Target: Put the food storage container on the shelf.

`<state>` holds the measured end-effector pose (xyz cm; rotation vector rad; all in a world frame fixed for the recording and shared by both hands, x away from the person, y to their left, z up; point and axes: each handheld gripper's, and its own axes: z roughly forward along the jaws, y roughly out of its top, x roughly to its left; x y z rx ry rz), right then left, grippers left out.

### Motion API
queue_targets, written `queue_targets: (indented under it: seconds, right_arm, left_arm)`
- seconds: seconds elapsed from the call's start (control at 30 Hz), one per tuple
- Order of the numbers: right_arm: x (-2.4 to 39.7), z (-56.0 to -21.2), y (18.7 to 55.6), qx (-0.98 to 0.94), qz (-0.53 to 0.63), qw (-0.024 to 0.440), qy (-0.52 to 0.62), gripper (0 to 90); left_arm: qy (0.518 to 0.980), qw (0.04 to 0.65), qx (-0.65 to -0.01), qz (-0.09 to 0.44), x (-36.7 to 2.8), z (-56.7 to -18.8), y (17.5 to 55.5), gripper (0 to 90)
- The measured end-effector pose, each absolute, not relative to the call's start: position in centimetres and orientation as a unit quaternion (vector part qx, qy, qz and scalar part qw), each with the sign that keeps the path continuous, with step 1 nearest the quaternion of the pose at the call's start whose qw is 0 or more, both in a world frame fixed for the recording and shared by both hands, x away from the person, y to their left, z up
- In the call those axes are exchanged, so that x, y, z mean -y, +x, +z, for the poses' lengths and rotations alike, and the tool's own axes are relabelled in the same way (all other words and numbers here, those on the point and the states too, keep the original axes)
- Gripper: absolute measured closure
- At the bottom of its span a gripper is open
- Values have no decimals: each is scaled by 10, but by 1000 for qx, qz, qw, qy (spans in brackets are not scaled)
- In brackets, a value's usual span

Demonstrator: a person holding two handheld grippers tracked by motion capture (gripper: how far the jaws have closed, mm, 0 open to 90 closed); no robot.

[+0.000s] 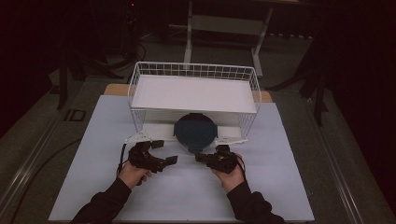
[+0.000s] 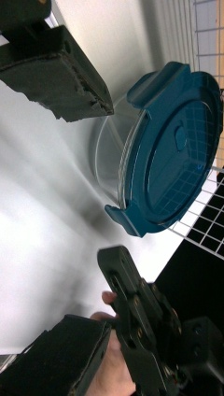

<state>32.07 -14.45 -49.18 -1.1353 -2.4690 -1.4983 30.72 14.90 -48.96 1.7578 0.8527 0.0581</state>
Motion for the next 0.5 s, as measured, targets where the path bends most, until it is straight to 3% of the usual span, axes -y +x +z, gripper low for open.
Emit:
queue_targets:
  seconds: [0.5]
  right_arm:
    - [137,-509,352,794,-463,-2,-394,898]
  left_arm:
    - [747,560,-356,27,-148,-494,305,4]
